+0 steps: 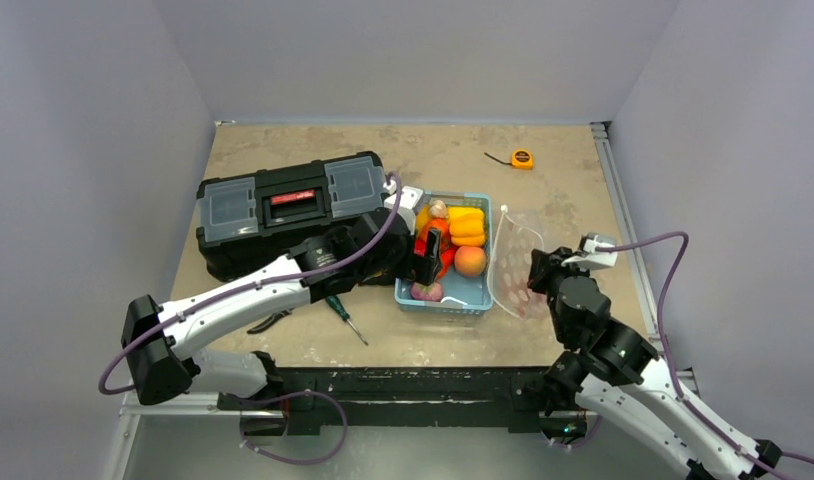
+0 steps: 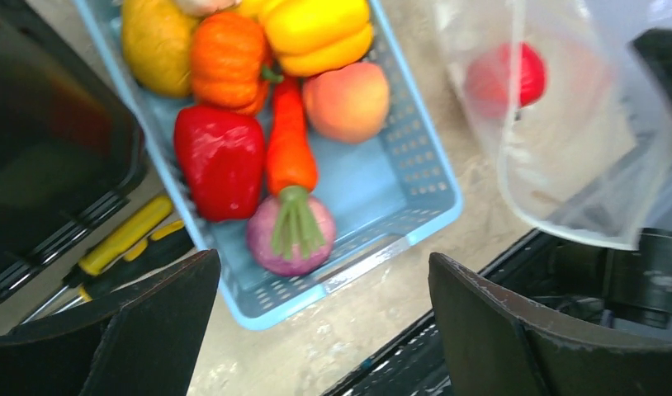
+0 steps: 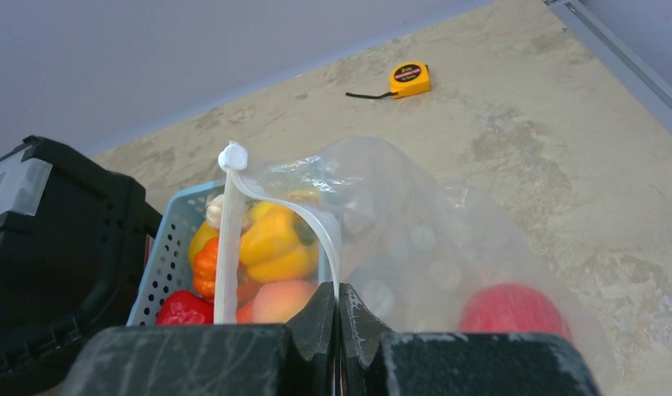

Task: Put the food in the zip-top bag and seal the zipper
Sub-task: Pick up the fake fruit from the bin.

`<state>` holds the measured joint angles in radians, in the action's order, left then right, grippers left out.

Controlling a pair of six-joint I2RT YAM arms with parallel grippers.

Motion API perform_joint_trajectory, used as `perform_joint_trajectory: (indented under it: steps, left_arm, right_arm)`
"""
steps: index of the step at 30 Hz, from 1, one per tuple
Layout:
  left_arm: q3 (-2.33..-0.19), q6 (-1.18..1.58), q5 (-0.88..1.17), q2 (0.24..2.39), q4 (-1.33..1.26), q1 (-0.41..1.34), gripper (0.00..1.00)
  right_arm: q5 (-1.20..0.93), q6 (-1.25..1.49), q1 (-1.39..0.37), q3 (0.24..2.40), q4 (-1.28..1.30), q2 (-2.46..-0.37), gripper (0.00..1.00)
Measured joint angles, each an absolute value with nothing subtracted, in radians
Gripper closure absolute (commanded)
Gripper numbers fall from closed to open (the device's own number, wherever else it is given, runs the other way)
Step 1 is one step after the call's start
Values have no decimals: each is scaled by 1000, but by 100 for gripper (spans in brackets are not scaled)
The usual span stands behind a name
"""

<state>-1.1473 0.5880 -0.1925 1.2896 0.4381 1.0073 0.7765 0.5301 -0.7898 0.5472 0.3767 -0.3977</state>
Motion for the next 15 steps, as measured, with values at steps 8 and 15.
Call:
perform_joint_trajectory:
  steps: [8, 15]
  left_arm:
    - [-1254, 555, -244, 1482, 565, 1022, 14]
    - [-1404, 581, -196, 1728, 525, 1046, 15]
  right_arm:
    - [842, 567, -790, 547, 405, -345, 100]
    - [847, 569, -790, 547, 405, -332, 100]
